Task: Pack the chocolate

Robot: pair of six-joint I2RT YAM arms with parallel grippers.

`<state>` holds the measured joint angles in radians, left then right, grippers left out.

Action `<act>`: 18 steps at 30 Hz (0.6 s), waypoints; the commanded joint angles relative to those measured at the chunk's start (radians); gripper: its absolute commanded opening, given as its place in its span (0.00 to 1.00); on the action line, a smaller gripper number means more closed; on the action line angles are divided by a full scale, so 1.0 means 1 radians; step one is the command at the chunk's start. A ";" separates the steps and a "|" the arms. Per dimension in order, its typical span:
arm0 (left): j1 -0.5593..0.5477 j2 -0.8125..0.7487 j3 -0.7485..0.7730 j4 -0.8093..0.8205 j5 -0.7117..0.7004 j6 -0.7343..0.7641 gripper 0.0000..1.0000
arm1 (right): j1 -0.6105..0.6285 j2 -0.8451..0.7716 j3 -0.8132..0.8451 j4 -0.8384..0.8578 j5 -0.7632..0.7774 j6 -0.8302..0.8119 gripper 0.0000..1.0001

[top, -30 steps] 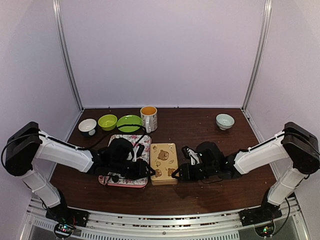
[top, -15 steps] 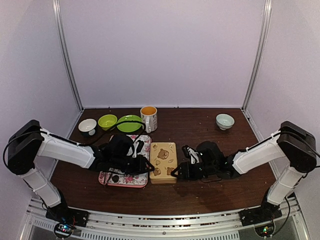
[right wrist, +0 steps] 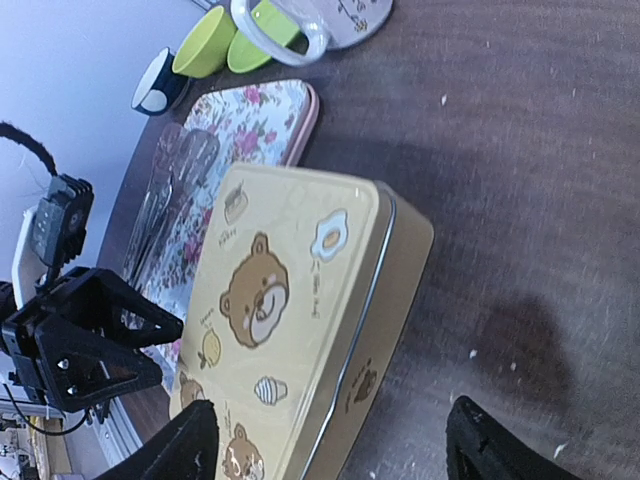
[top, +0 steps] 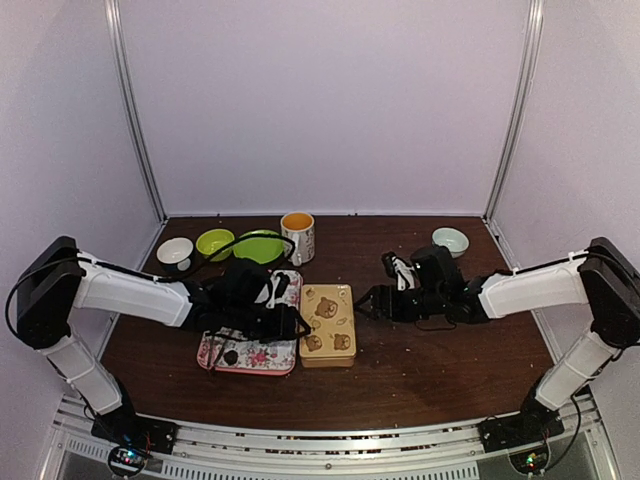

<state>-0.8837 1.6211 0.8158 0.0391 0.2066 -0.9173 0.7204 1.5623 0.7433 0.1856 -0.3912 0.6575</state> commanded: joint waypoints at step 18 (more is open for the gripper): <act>0.153 0.113 0.140 0.073 0.132 0.114 0.56 | -0.128 0.445 0.418 0.064 -0.305 -0.172 0.76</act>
<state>-0.7612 1.6909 0.9279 0.0444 0.2783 -0.8196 0.6018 1.9644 1.1156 0.1955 -0.6140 0.5026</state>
